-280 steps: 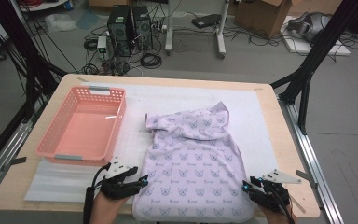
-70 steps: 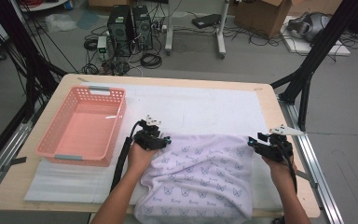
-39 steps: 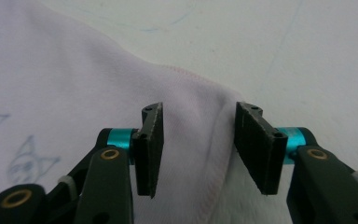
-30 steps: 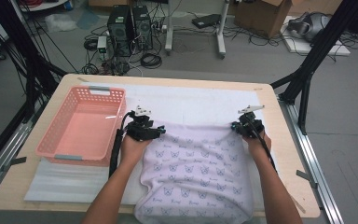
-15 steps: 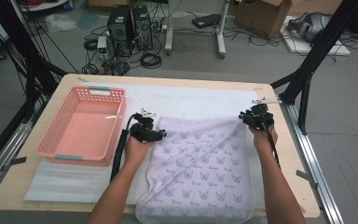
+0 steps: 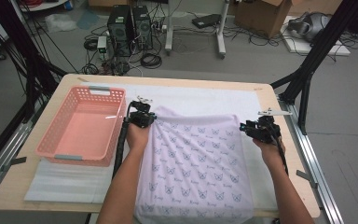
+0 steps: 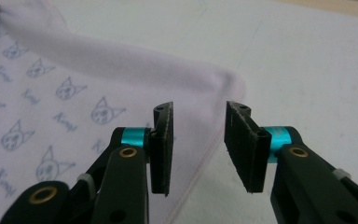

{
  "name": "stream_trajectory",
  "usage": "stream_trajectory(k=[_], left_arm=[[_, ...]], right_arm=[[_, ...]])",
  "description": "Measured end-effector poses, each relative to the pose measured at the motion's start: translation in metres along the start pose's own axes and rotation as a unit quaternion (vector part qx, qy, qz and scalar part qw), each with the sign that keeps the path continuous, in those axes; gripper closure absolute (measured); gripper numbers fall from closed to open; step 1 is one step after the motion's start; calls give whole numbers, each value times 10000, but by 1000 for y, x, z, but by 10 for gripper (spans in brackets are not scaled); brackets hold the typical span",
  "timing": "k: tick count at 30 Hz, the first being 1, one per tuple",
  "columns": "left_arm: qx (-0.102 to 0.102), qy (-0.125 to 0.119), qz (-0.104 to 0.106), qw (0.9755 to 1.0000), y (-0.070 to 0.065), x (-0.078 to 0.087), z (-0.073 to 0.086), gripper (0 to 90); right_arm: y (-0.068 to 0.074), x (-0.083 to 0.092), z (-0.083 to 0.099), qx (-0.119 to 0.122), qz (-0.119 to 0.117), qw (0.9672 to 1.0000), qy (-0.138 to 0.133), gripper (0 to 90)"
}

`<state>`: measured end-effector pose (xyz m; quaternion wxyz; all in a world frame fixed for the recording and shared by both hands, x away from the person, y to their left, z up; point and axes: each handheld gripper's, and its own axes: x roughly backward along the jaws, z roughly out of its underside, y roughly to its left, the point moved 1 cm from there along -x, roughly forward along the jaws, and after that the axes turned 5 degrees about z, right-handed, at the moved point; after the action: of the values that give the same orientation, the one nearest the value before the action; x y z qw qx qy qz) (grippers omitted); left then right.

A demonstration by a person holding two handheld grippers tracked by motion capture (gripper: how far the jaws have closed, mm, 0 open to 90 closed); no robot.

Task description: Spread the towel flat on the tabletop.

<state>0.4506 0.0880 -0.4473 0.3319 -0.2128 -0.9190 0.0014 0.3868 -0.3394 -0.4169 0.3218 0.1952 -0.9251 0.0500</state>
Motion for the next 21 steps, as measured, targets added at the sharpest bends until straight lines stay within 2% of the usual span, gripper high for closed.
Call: stream_trajectory(k=[1,2,4,5,6,8,9,13,15,17,18,19,21], left_arm=[[-62,-115,53,9999,-1,1,1,808],[-101,-159,118,9998,-3,3,1,734],[-57,-193,440,9988,-6,7,1,569],[-103,-159,511,9985,-7,11,1,533],[-181,-136,574,9981,-10,15,1,516],[-241,-277,740,9966,-16,24,2,485],[-230,-356,858,9954,-18,30,3,481],[-430,-413,1190,9911,-30,46,10,452],[-517,-382,1208,9906,-34,52,16,441],[-603,-172,1110,9918,-37,56,23,431],[-642,-164,1046,9923,-38,59,28,430],[-632,-175,1080,9920,-38,61,32,432],[-632,-103,1021,9927,-38,64,42,437]], right_arm=[[0,-1,3,-10,-35,10000,59,587],[1,-3,7,-1,-55,9999,113,578],[4,-6,14,52,-102,9996,253,564],[5,-7,17,71,-141,9995,263,563],[6,-8,19,80,-188,9992,338,564],[9,-9,24,105,-225,9989,393,564],[10,-8,25,66,-240,9990,382,561],[12,1,25,51,-278,9993,239,535],[14,8,26,80,-260,9994,198,525],[16,14,28,121,-226,9994,226,514],[16,17,30,135,-225,9994,231,513],[16,20,32,137,-202,9995,206,513],[17,24,37,93,-185,9995,233,514]])
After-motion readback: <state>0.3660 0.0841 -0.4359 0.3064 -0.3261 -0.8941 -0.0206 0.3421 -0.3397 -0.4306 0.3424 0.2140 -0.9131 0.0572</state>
